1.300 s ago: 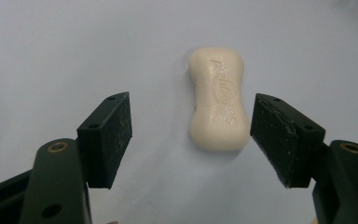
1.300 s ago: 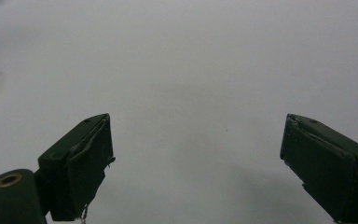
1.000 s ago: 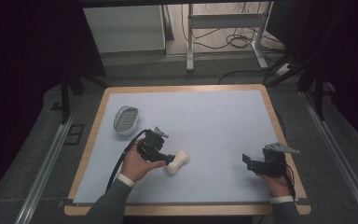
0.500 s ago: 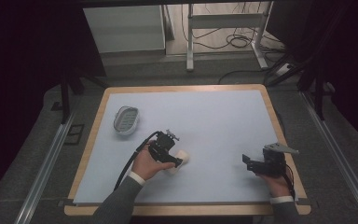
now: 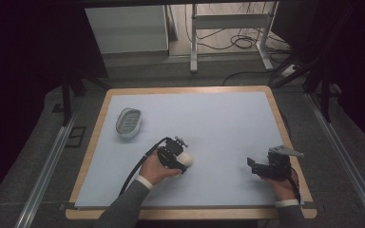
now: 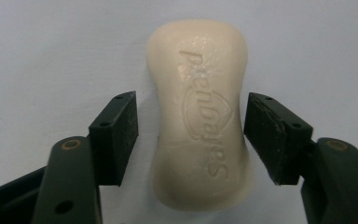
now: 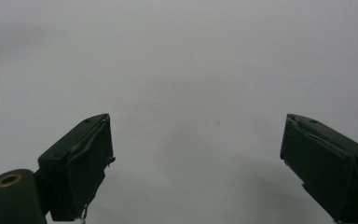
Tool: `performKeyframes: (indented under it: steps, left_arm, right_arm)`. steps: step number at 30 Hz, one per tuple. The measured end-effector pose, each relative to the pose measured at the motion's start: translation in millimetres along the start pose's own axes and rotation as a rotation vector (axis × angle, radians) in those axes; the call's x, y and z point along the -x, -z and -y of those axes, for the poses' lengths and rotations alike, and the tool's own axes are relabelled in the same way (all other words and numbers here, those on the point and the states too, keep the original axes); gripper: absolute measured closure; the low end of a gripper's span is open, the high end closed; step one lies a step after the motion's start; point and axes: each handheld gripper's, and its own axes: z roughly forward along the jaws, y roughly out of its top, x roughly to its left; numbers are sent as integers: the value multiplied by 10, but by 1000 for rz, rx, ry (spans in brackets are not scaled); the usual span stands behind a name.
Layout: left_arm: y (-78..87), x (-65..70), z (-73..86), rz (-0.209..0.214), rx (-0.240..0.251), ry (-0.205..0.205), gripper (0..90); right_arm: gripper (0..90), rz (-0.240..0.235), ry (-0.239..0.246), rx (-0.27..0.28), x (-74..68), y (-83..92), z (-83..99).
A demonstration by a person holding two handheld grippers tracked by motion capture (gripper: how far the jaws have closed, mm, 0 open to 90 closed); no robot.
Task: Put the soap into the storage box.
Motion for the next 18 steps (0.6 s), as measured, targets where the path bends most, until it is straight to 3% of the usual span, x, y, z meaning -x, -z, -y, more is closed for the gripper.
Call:
performKeyframes:
  steps: [8, 18]
  left_arm:
    - [-47, 27, -11, -9, -22, -18, 485]
    - [-16, -15, -2, -4, -18, -20, 494]
  right_arm:
    - [89, 9, -7, -1, 31, 9, -1]
    - [89, 17, -17, 6, 50, 23, -5]
